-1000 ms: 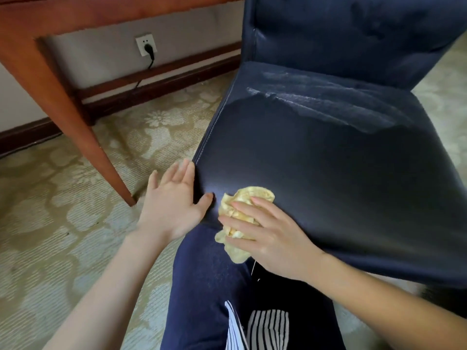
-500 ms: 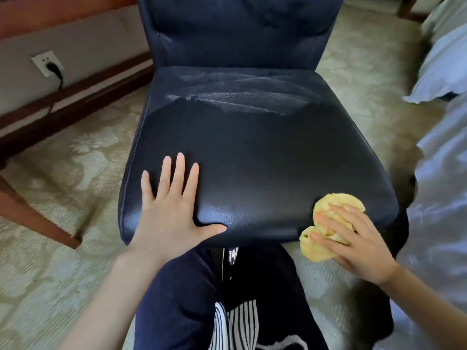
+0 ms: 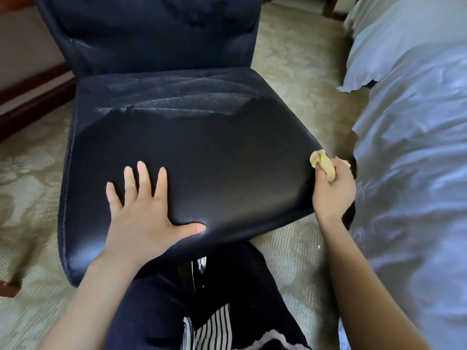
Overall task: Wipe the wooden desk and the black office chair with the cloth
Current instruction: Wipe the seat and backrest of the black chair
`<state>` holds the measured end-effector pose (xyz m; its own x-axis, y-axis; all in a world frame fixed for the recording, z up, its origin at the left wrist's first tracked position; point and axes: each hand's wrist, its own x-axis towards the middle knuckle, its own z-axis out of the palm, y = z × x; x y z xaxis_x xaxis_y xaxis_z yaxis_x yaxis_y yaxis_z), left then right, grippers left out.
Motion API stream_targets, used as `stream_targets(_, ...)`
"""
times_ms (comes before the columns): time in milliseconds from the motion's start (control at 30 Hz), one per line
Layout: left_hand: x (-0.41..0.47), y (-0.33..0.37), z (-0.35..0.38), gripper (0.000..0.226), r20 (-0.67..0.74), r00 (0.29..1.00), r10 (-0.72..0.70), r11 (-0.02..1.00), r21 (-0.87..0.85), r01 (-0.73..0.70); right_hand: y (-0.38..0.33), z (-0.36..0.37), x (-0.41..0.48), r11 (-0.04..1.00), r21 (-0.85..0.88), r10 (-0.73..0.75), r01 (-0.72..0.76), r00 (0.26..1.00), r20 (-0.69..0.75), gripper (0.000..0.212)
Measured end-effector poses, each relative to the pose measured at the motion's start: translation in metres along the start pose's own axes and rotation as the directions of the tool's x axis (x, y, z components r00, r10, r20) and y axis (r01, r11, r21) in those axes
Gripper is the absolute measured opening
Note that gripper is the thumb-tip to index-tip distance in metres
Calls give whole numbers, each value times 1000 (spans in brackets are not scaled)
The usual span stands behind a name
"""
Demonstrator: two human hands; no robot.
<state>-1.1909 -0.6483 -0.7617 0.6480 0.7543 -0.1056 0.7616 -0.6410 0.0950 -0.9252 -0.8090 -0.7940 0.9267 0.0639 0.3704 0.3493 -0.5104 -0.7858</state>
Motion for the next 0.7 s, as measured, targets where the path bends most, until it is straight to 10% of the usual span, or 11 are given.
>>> stream_targets(167, 1, 2, -3, 136, 3, 1000, 3, 998, 60, -4, -60, 38, 19, 879, -289, -275, 379, 899, 342, 22)
stream_targets(333, 2, 1, -2, 137, 4, 1000, 10, 993, 120, -11, -112, 87, -22, 766, -176, -417, 619, 686, 597, 29)
stream_targets(700, 4, -20, 1, 133, -77, 996, 52, 980, 196, -36, -108, 32, -99, 629, 195, -693, 753, 429, 579, 33)
